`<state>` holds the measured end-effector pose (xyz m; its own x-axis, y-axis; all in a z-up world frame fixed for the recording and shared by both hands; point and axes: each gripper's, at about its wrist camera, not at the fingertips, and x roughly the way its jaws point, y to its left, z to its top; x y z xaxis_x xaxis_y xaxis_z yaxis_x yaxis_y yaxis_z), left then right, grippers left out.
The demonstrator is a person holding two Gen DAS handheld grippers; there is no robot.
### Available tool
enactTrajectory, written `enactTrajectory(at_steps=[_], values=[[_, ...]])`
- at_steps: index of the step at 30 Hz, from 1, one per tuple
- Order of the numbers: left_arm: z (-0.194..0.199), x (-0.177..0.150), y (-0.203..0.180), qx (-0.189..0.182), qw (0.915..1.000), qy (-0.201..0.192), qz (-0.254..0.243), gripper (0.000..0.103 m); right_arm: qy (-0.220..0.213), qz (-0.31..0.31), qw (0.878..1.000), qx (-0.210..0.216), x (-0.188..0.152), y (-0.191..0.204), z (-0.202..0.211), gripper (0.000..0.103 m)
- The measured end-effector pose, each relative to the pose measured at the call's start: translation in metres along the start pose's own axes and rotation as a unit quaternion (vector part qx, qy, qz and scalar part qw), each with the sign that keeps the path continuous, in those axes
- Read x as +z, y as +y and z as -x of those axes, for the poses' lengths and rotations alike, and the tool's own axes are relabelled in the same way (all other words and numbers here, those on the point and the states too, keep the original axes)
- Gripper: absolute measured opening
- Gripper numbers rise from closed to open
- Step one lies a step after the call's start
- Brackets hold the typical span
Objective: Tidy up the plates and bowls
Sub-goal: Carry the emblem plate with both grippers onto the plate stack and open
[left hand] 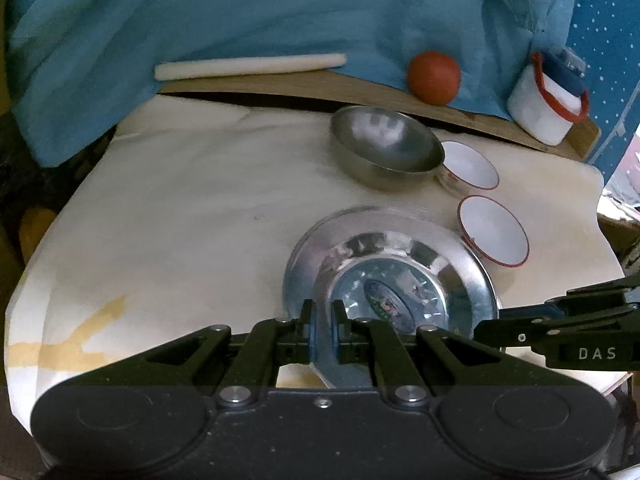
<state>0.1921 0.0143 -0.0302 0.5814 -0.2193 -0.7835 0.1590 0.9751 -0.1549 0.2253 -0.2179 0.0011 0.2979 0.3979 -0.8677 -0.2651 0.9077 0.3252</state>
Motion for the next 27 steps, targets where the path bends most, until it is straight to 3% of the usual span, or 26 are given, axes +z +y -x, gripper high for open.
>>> enactTrajectory(at_steps=[15,19,24,27], values=[[0.003,0.007,0.01,-0.001,1.0,-0.007,0.007,0.02,-0.006,-0.004,1.0,-0.007,0.0,-0.001,0.007,0.032],[0.004,0.011,0.014,-0.002,0.9999,-0.013,0.009,0.038,-0.013,-0.004,1.0,-0.009,0.002,-0.001,0.012,0.047],[0.003,0.019,0.019,0.002,0.9996,-0.025,0.015,0.072,-0.03,-0.007,0.999,-0.014,0.005,-0.002,0.017,0.064],[0.001,0.027,0.022,0.003,0.9993,-0.032,0.018,0.084,-0.043,-0.013,0.999,-0.017,0.009,-0.005,0.019,0.079]])
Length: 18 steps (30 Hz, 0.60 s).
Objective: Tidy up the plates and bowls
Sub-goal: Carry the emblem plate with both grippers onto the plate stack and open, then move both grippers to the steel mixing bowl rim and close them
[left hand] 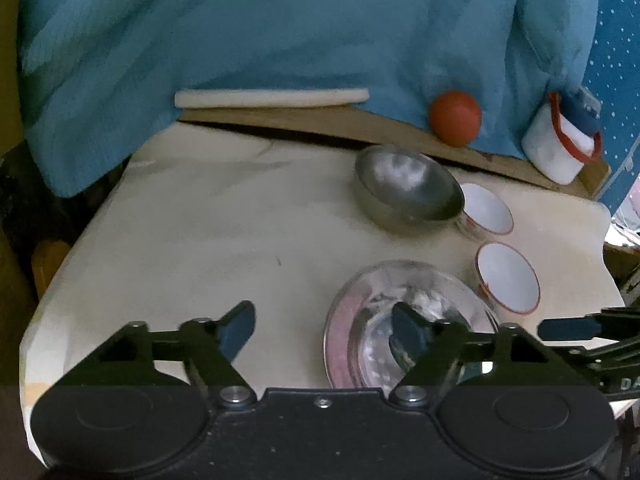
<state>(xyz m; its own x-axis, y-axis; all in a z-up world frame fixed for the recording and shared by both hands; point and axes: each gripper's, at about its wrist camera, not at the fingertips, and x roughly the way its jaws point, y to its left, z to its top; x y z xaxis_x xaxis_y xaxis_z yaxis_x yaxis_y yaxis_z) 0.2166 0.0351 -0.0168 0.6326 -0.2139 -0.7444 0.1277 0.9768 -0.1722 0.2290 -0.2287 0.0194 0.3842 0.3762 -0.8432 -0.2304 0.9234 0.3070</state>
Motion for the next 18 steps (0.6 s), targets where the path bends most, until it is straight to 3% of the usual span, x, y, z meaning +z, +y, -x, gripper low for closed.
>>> enactTrajectory(at_steps=[3,7,18], values=[[-0.005,0.008,0.003,0.002,1.0,-0.006,0.004,0.095,-0.013,-0.006,1.0,-0.002,0.004,-0.003,0.0,0.089],[-0.015,0.021,0.008,0.005,0.9999,-0.007,0.011,0.101,-0.025,-0.02,0.999,-0.002,0.012,-0.008,-0.002,0.099],[-0.062,0.071,0.014,-0.019,0.9988,0.008,0.045,0.102,-0.05,-0.044,0.998,-0.01,0.037,-0.026,-0.017,0.102]])
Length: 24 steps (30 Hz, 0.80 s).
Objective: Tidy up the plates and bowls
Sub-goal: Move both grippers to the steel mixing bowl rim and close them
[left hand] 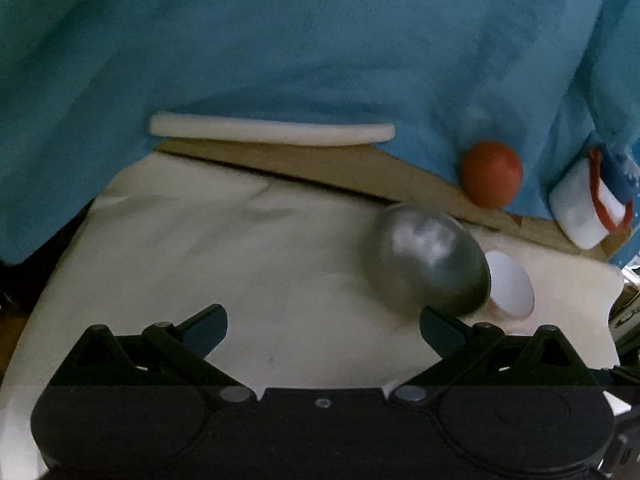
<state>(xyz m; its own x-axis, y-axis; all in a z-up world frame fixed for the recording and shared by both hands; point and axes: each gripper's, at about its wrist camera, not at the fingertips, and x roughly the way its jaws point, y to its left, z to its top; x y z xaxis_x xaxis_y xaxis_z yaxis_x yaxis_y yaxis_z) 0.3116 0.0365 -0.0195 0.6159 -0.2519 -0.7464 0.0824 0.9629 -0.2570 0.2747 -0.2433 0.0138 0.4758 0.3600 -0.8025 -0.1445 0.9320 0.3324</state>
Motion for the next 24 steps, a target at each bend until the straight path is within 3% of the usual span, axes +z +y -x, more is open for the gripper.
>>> enactTrajectory(at_steps=[7,15,24], values=[[-0.033,0.021,-0.01,-0.002,0.9998,0.018,0.002,0.102,-0.022,0.038,0.999,-0.027,0.03,-0.012,-0.015,0.102],[-0.052,0.018,-0.019,0.002,0.999,0.032,0.03,0.102,-0.025,0.062,0.998,-0.017,0.081,-0.028,-0.042,0.086],[-0.064,0.015,-0.029,0.01,0.9974,0.03,0.064,0.102,0.017,0.13,0.991,0.004,0.113,-0.024,-0.085,0.067]])
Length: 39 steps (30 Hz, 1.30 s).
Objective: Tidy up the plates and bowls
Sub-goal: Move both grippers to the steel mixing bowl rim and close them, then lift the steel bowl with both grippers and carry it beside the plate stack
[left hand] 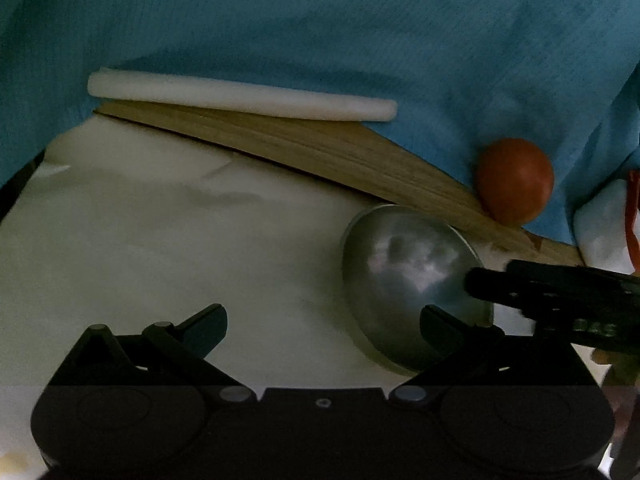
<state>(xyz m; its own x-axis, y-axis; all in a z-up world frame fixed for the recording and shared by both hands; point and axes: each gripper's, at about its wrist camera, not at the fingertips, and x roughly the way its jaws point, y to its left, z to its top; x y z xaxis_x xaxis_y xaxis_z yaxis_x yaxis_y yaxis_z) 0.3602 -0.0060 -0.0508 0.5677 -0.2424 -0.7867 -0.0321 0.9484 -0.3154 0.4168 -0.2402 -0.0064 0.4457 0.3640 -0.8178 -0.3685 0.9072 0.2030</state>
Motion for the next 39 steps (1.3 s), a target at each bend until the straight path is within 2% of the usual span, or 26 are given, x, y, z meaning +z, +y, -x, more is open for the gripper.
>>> enactTrajectory(at_steps=[2,4,6,9,11,12,13,15,20,27,33,39], values=[[0.002,-0.002,0.0,-0.004,1.0,-0.004,0.002,0.101,0.011,0.01,1.0,0.004,0.002,0.0,-0.009,0.059],[0.001,-0.005,-0.005,-0.008,0.9999,-0.009,-0.002,0.096,0.018,0.017,1.0,0.005,0.003,0.0,-0.015,0.053],[0.001,-0.006,-0.007,-0.01,0.9999,-0.012,-0.004,0.086,0.022,0.021,1.0,0.007,0.003,0.0,-0.021,0.045],[0.001,-0.006,-0.009,-0.014,0.9998,-0.015,0.006,0.077,0.028,0.024,0.999,0.007,0.004,0.0,-0.027,0.035],[0.001,-0.006,-0.01,-0.015,0.9997,-0.017,0.012,0.063,0.031,0.029,0.999,0.007,0.005,0.001,-0.031,0.027],[0.0,-0.006,-0.01,-0.017,0.9996,-0.016,0.015,0.05,0.033,0.031,0.999,0.008,0.005,0.001,-0.032,0.025],[-0.001,-0.006,-0.01,-0.018,0.9995,-0.014,0.02,0.045,0.036,0.032,0.999,0.008,0.005,0.001,-0.034,0.021],[-0.003,-0.006,-0.01,-0.021,0.9993,-0.013,0.027,0.033,0.038,0.034,0.999,0.009,0.004,0.0,-0.034,0.019],[-0.001,-0.007,-0.007,-0.01,0.9987,-0.017,0.047,0.022,0.038,0.034,0.999,0.006,0.003,0.0,-0.032,0.014],[0.013,-0.01,-0.002,-0.003,0.9979,-0.028,0.059,0.021,0.041,0.022,0.999,0.015,0.0,0.005,-0.025,0.011],[0.035,-0.012,0.002,0.003,0.9965,-0.046,0.07,0.019,0.02,0.025,0.999,0.031,-0.002,0.015,-0.005,0.009],[0.062,-0.011,-0.012,-0.014,0.9967,-0.063,0.049,0.019,-0.003,0.008,0.999,0.035,-0.008,0.014,0.032,0.009]])
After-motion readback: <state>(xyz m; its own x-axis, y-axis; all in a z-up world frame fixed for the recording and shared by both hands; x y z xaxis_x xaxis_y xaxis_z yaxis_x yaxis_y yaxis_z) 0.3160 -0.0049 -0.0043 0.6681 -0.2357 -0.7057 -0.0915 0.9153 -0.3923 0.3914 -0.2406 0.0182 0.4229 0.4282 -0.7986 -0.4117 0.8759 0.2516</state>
